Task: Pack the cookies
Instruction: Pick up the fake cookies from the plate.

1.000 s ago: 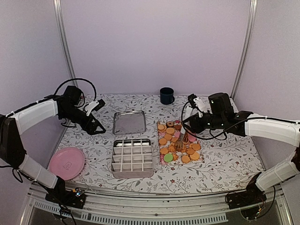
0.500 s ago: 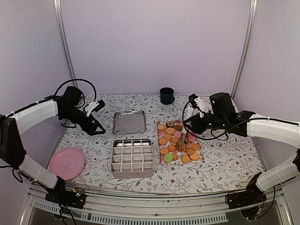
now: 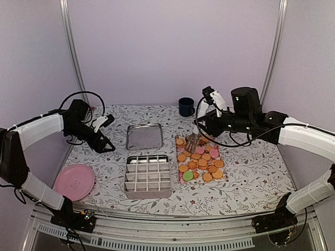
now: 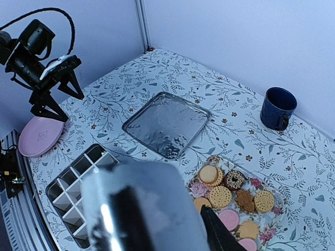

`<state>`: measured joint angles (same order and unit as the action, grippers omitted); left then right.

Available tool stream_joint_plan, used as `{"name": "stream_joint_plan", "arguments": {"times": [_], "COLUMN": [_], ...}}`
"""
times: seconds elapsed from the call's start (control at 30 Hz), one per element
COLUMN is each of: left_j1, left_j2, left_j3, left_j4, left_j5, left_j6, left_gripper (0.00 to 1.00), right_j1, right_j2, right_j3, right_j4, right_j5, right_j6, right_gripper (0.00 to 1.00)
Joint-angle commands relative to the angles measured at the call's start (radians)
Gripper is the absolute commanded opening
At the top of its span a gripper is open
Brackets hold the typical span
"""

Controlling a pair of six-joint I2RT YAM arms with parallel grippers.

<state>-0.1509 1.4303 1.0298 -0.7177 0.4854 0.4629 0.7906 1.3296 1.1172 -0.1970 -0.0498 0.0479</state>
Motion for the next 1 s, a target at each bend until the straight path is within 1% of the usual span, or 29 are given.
{"name": "stream_joint_plan", "arguments": {"times": [0.0, 0.07, 0.13, 0.27, 0.5, 0.87, 0.97], "left_j1": [0.013, 0.013, 0.014, 0.013, 0.014, 0.013, 0.014], "left_j2": [-0.037, -0.046, -0.051, -0.060, -0.075, -0.074, -0.075], "left_j3": [-0.024, -0.036, -0.043, -0.043, -0.045, -0.036, -0.034], "left_j4": [0.019, 0.025, 0.027, 0.027, 0.021, 0.019, 0.017], "left_j5": [0.015, 0.012, 0.013, 0.015, 0.018, 0.025, 0.027], "left_j6": [0.020, 0.021, 0.021, 0.017, 0.017, 0.013, 0.015], "left_gripper": [0.93, 0.93, 0.93, 0.93, 0.94, 0.94, 0.94], "right_j1": [-0.003, -0.004, -0.004, -0.004, -0.005, -0.005, -0.005], "right_j2": [-0.004, -0.012, -0.016, -0.022, -0.014, -0.030, -0.031], "right_j3": [-0.048, -0.082, -0.114, -0.168, -0.198, -0.218, -0.234], "right_j4": [0.013, 0.025, 0.036, 0.060, 0.097, 0.112, 0.117], "right_j5": [0.078, 0.091, 0.101, 0.119, 0.121, 0.154, 0.146], "right_j6": [-0.010, -0.003, 0.007, 0.015, 0.017, 0.006, 0.009], "right_gripper": [0.15, 0.18, 0.24, 0.27, 0.34, 0.42, 0.42]}}
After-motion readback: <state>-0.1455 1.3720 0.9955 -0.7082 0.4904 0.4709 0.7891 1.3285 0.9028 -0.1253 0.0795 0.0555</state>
